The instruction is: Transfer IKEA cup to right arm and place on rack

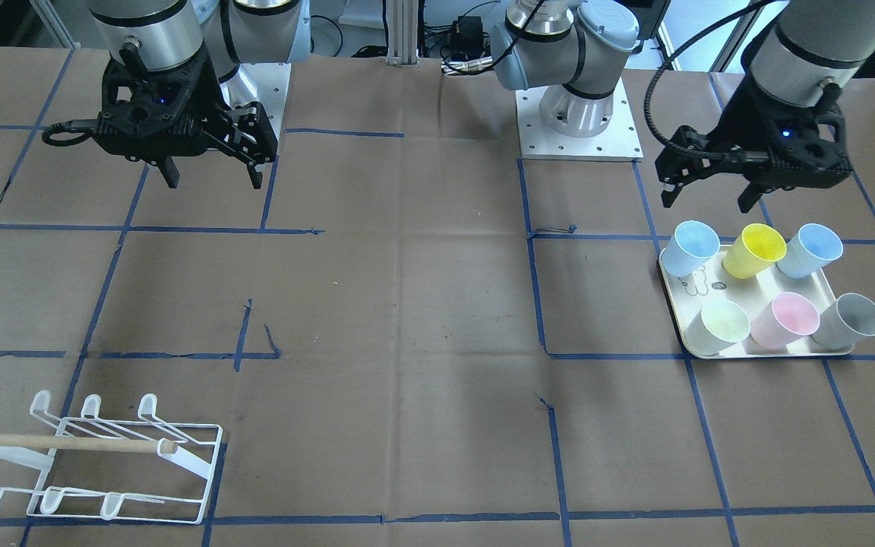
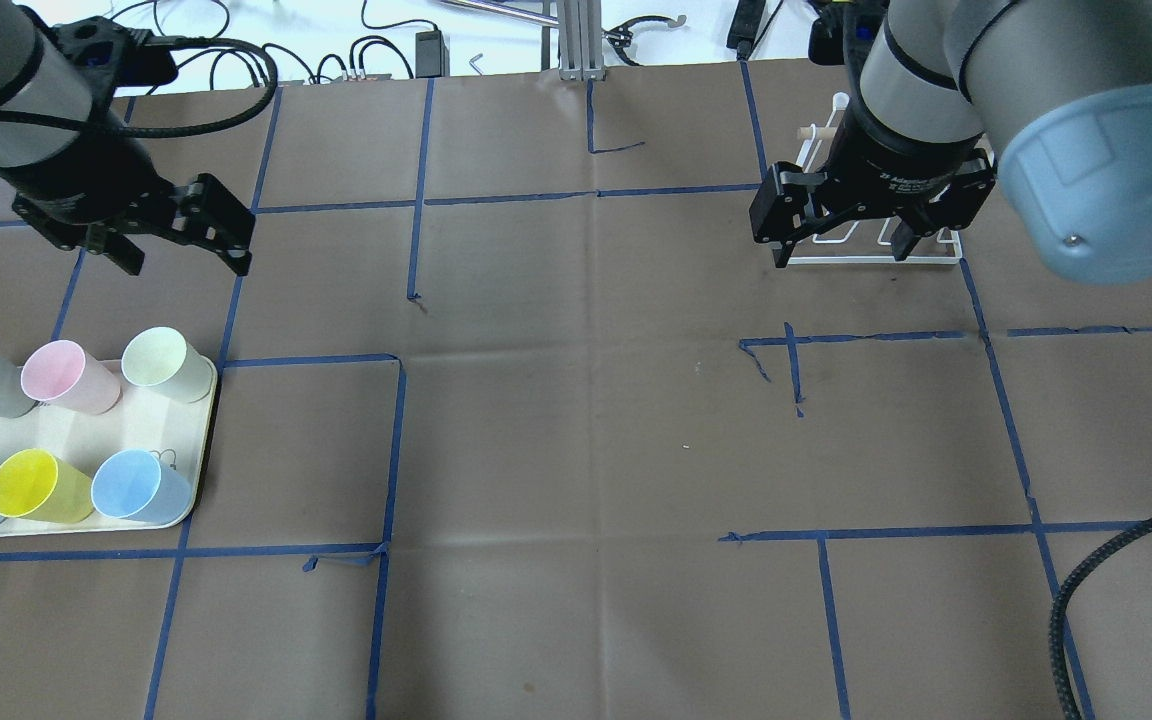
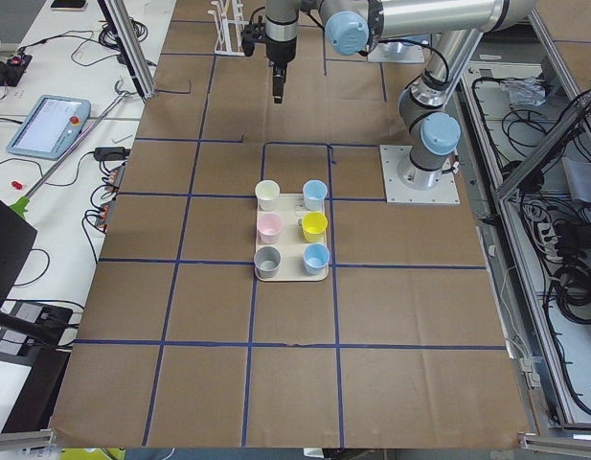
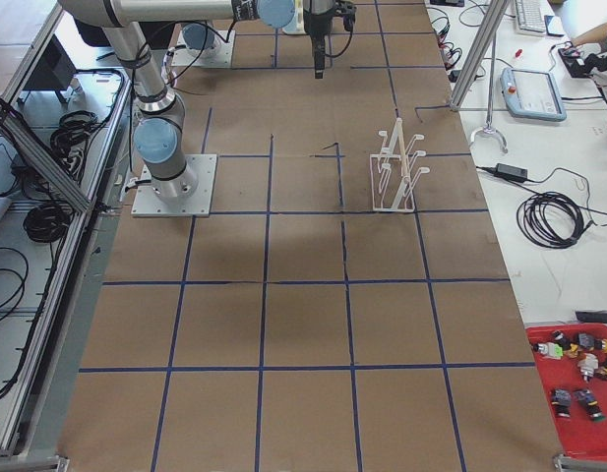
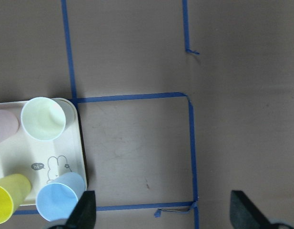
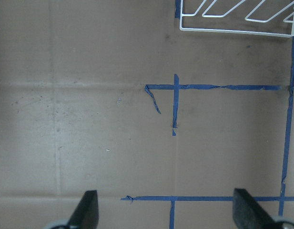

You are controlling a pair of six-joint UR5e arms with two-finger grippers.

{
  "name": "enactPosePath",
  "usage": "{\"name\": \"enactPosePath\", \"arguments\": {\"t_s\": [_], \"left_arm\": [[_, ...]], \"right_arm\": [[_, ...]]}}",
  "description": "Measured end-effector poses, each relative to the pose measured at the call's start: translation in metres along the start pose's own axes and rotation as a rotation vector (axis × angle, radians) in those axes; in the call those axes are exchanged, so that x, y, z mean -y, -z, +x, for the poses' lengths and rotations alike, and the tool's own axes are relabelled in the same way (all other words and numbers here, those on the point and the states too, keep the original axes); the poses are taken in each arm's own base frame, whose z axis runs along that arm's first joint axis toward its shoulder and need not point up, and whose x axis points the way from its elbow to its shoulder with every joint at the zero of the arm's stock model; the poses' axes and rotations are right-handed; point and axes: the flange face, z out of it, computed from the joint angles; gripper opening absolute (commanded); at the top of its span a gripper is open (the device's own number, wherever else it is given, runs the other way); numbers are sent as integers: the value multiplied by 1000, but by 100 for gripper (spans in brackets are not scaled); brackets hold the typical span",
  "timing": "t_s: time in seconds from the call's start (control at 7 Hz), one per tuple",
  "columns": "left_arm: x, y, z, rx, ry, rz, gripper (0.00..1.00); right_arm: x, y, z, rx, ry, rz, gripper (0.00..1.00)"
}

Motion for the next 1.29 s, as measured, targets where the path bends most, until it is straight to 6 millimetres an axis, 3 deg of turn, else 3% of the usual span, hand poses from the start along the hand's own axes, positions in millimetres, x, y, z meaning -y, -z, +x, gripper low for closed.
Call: {"name": "enactPosePath", "arguments": {"t_s": [0.14, 0.29, 0.43, 1.29], "left_arm": [[-5, -6, -45, -1, -5, -11, 100], [-10, -17, -72, -8, 0, -24, 100], [-12, -31, -82, -12, 4, -26, 100], [-8, -167, -91, 12, 12, 27, 100]], "right_arm": [[0, 0, 0, 0, 0, 0, 100], [0, 0, 0, 0, 0, -1, 100], [0, -1, 0, 0, -1, -1, 100], [0, -1, 0, 0, -2, -1, 100]]}}
